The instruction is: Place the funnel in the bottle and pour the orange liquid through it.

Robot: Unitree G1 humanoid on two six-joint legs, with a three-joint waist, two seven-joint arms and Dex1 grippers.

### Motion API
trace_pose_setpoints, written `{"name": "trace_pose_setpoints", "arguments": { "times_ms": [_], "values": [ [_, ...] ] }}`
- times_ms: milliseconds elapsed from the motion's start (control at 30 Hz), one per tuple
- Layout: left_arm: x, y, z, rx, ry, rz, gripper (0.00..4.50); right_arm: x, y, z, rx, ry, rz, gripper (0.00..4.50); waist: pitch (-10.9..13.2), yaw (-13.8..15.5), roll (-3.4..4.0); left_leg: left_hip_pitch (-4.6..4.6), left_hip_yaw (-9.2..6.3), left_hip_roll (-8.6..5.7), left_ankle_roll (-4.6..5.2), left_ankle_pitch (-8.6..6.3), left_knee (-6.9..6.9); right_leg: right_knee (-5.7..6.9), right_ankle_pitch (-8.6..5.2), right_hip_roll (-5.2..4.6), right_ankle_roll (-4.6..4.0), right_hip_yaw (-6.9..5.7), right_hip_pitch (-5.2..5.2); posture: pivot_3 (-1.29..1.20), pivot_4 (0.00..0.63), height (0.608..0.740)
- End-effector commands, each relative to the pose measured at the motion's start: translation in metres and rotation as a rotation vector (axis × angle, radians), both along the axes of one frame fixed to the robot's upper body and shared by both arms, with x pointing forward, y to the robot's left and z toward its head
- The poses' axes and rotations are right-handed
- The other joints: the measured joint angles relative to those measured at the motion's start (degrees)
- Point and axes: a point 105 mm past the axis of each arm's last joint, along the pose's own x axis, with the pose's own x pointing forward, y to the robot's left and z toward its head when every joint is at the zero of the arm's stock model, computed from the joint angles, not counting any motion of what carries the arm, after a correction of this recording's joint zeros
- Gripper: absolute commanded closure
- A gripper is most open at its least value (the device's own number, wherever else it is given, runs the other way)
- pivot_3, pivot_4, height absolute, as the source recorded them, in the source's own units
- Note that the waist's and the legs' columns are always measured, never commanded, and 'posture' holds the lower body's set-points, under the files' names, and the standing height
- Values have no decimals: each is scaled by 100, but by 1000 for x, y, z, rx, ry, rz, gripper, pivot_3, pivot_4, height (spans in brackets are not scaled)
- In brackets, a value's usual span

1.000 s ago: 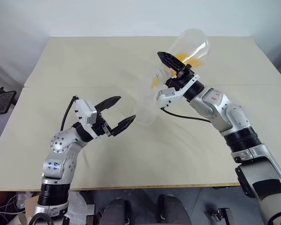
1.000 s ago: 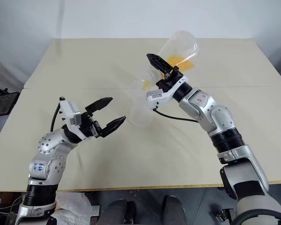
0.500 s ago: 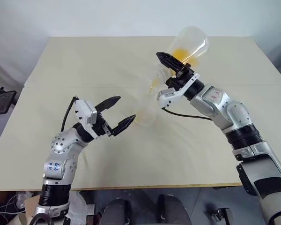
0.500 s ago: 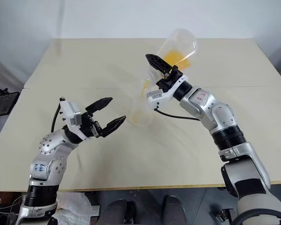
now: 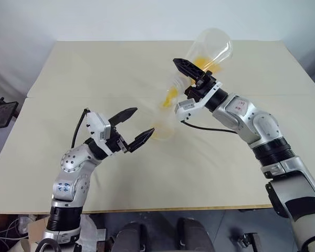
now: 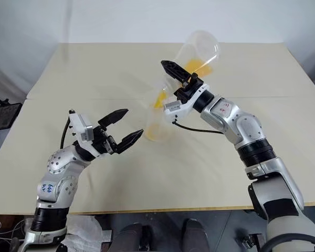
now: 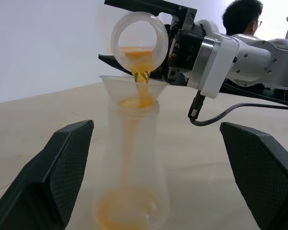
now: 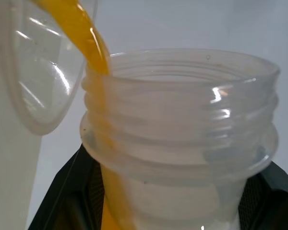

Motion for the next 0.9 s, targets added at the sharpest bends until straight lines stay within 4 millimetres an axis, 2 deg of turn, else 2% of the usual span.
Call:
{"name": "trace_pose_setpoints", "arguments": {
  "times_ms": [33, 900],
  "values": [
    [-4, -2, 6, -5, -43, -5, 0, -4, -3, 20, 18, -71, 3, 1763, 0, -3, 0, 0, 0, 0, 0, 0, 0, 0, 0, 0, 0, 0, 0, 0, 150, 740],
    [-5, -3, 5, -19, -43, 5, 0, -4, -4, 20, 3, -87, 1, 1763, 0, -3, 0, -1, 0, 1, 0, 0, 0, -2, 0, 0, 0, -2, 0, 0, 150, 740]
  ]
}}
